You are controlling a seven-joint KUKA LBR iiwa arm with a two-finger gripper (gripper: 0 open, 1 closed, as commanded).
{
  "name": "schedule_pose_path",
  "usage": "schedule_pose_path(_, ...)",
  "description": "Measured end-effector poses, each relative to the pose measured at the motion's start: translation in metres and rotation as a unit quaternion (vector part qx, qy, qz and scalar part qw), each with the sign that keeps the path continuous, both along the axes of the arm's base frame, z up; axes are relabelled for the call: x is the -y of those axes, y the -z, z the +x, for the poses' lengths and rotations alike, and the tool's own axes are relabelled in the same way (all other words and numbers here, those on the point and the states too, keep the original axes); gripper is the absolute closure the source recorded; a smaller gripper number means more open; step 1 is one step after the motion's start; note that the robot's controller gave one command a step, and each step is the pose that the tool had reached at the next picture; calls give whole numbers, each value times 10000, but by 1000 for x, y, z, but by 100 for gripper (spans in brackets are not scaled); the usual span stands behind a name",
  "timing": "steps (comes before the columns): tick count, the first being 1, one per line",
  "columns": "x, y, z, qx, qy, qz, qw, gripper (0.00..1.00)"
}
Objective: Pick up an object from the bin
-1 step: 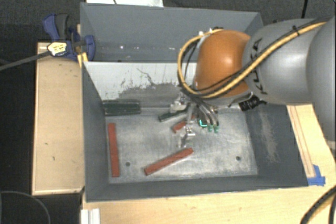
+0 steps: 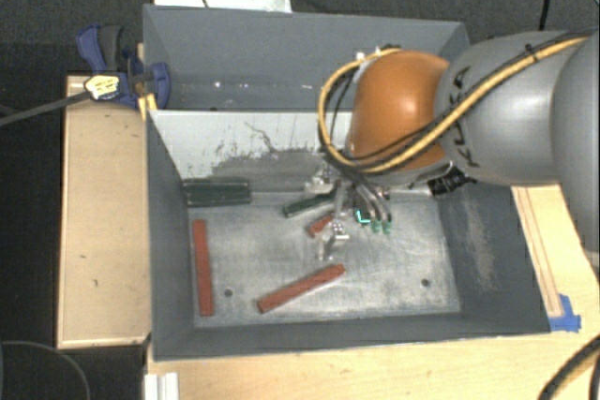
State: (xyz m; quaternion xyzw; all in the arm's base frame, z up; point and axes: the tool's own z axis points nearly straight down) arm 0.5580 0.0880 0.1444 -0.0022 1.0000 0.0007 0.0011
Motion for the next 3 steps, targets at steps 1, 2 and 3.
schedule_pose_path(1,-26,67,-53,2,-600,1,9982,100)
schedule_pose_path(2,-26,66,-48,116,-576,16,9983,0)
schedule_pose_path(3,-26,66,-48,113,-574,16,9983,0)
